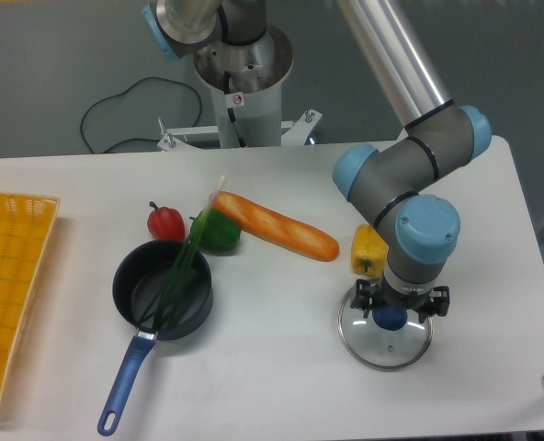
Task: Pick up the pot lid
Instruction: 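Lower the gripper over the lid's blue knob, then close the gripper on the blue knob of the glass lid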
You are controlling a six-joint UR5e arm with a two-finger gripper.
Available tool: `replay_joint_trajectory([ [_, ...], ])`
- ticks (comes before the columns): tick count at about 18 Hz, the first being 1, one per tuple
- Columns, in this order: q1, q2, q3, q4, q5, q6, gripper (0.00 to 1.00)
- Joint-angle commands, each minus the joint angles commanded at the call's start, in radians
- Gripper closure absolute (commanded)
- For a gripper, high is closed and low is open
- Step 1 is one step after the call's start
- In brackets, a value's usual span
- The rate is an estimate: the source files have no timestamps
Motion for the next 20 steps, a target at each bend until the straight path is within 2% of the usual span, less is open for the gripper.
replay_joint_trajectory([
  [17, 0.002, -0.023, -0.005, 0.002, 0.000, 0.000, 0.00],
  [18, 0.002, -0.023, -0.006, 0.002, 0.000, 0.000, 0.01],
  [20, 0.002, -0.023, -0.006, 0.000, 0.002, 0.000, 0.10],
])
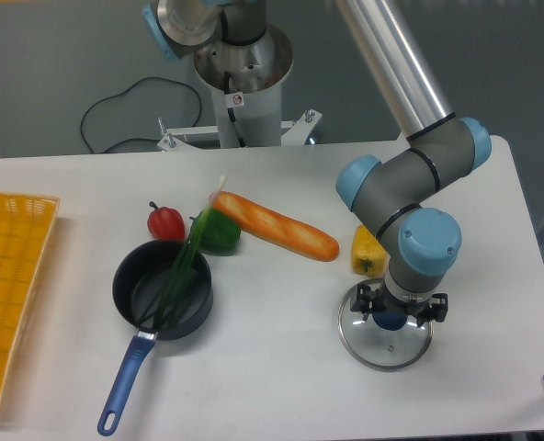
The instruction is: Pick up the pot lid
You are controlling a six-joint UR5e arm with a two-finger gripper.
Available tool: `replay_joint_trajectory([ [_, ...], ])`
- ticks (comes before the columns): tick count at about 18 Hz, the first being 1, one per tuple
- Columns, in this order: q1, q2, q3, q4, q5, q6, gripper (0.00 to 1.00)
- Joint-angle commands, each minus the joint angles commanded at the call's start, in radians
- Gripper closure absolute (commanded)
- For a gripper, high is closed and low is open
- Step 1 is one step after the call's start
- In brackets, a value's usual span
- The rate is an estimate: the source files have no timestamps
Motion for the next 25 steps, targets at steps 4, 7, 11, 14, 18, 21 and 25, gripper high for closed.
replay_joint_trajectory([
  [4, 0.000, 0.000, -0.003, 0.000, 0.002, -0.008, 0.40],
  [7, -0.002, 0.000, -0.003, 0.000, 0.003, -0.006, 0.42],
  [11, -0.002, 0.000, -0.003, 0.000, 0.003, -0.006, 0.46],
  [14, -0.002, 0.003, 0.006, 0.000, 0.002, 0.000, 0.48],
  [18, -0.006, 0.014, 0.024, -0.003, 0.006, 0.005, 0.50],
  [21, -0.015, 0.029, 0.026, -0.006, 0.006, 0.014, 0.50],
  [25, -0.052, 0.073, 0.017, -0.017, 0.009, 0.031, 0.50],
])
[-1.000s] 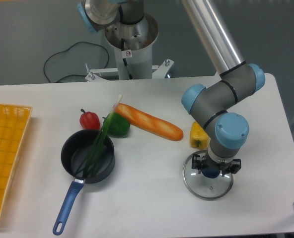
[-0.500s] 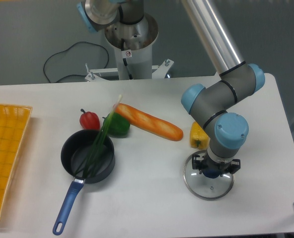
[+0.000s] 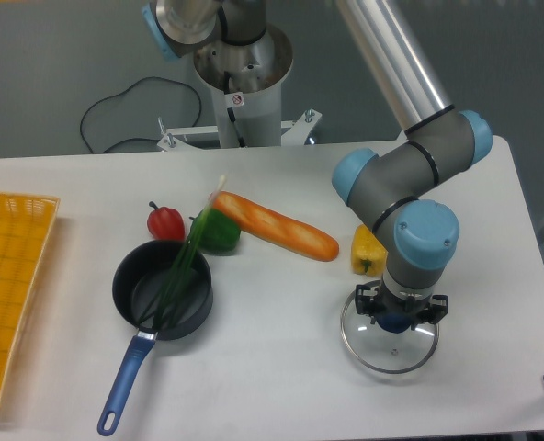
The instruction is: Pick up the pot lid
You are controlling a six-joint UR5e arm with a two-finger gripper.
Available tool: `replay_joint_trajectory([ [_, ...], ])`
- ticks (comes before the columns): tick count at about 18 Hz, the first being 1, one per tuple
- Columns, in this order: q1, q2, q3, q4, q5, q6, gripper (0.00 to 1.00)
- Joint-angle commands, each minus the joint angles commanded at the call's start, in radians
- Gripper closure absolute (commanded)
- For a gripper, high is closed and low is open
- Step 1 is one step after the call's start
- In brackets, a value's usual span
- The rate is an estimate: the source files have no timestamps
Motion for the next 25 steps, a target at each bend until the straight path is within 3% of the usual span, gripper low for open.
replay_joint_trajectory([
  [12, -0.114, 0.164, -0.008, -0.264, -0.005, 0.002, 0.50],
  [16, -0.146, 0.196, -0.023, -0.301, -0.012, 0.003, 0.50],
  [25, -0.187, 0.212, -0.041, -0.302, -0.023, 0.002, 0.50],
])
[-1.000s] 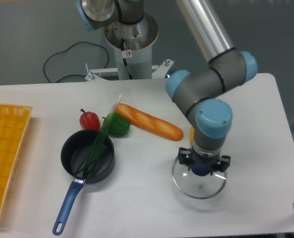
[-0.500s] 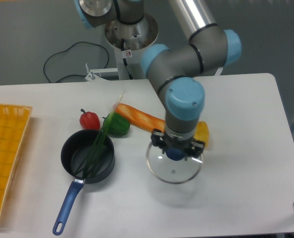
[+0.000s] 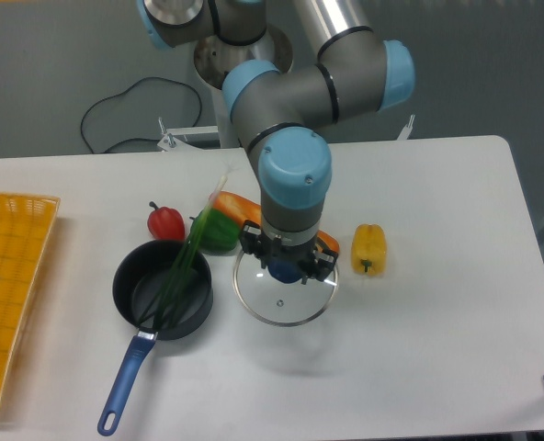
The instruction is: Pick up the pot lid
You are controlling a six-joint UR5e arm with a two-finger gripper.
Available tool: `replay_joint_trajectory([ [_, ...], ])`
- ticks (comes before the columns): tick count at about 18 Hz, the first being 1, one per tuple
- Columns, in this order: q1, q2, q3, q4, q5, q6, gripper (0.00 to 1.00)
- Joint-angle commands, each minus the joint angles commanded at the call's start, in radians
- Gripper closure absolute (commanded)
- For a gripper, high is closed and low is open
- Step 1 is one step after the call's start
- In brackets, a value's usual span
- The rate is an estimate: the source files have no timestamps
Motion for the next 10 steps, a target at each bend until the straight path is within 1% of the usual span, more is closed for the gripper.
replay_joint_trajectory([
  [10, -0.009, -0.002, -0.011, 0.005, -0.002, 0.002, 0.50],
])
